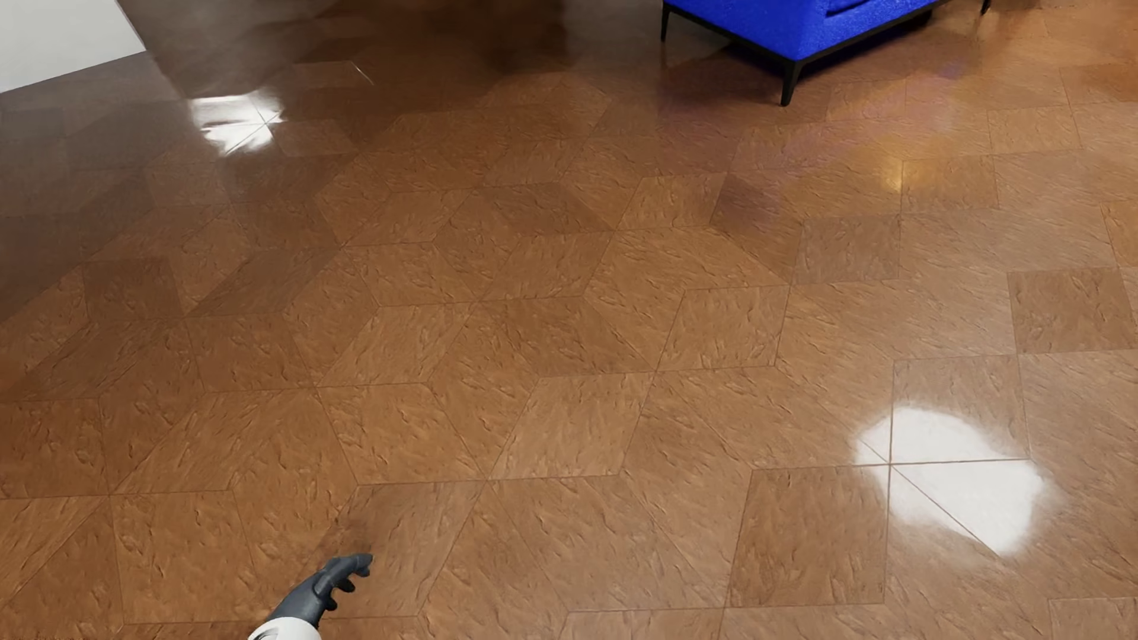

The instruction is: Do a 180

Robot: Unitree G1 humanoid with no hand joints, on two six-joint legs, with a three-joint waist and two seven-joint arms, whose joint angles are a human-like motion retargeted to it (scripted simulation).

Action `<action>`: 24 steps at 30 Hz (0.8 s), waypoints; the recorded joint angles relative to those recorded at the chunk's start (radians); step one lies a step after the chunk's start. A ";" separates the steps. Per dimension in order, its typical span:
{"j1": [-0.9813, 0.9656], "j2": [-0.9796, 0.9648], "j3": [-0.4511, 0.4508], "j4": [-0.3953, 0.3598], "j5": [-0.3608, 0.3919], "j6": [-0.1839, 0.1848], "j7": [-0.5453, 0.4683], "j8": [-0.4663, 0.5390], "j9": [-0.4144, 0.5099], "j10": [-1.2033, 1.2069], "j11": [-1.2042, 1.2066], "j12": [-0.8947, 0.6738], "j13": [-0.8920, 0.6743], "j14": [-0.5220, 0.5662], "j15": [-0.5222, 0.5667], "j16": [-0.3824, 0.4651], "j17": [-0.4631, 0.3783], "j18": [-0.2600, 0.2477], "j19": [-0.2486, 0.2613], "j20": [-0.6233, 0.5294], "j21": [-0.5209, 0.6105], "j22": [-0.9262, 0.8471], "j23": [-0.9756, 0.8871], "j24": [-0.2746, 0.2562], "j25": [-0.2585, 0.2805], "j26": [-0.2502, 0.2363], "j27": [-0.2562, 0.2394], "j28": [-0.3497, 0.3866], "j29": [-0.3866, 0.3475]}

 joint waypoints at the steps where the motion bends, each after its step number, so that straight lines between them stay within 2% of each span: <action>1: 0.008 0.012 0.001 -0.001 -0.002 -0.010 -0.002 -0.004 -0.001 0.004 0.000 0.019 0.007 -0.006 -0.002 -0.012 0.006 0.001 0.004 0.011 -0.015 0.021 -0.009 0.001 -0.001 0.012 -0.007 0.005 0.004; 5: 0.043 0.058 0.010 0.008 0.007 -0.044 0.003 -0.006 -0.008 0.024 -0.018 0.112 -0.050 -0.030 0.002 -0.055 -0.031 0.003 0.015 0.075 0.004 0.128 -0.043 -0.007 -0.081 0.048 -0.013 -0.017 -0.013; 8: 0.064 0.075 0.026 0.023 0.025 -0.058 0.026 0.014 -0.012 0.033 -0.040 0.171 -0.155 -0.045 0.012 -0.094 -0.099 0.004 0.017 0.119 0.105 0.198 -0.064 -0.022 -0.180 0.099 -0.043 -0.010 -0.022; 10: 0.070 0.074 0.035 0.034 0.037 -0.063 0.044 0.032 -0.014 0.040 -0.047 0.214 -0.235 -0.053 0.016 -0.101 -0.130 0.005 0.016 0.134 0.174 0.239 -0.083 -0.019 -0.213 0.110 -0.070 -0.024 -0.025; 14: 0.067 0.060 0.048 0.046 0.051 -0.069 0.067 0.055 -0.013 0.039 -0.057 0.245 -0.337 -0.055 0.021 -0.112 -0.139 0.006 0.013 0.144 0.233 0.277 -0.152 0.007 -0.196 0.119 -0.105 -0.054 -0.058; 18: 0.046 0.043 0.054 0.041 0.049 -0.072 0.064 0.052 -0.009 0.031 -0.063 0.220 -0.338 -0.047 0.024 -0.106 -0.098 0.007 0.012 0.156 0.251 0.236 -0.206 0.018 -0.149 0.092 -0.127 -0.041 -0.081; 21: 0.027 0.024 0.055 0.029 0.036 -0.075 0.057 0.044 -0.004 0.021 -0.057 0.179 -0.303 -0.037 0.022 -0.098 -0.064 0.009 0.013 0.152 0.251 0.178 -0.186 0.016 -0.120 0.064 -0.114 -0.017 -0.064; 24: 0.005 0.007 0.052 0.016 0.023 -0.077 0.048 0.036 0.001 0.017 -0.055 0.129 -0.268 -0.030 0.023 -0.088 -0.064 0.012 0.016 0.135 0.282 0.129 -0.110 0.008 -0.125 0.044 -0.078 0.000 -0.013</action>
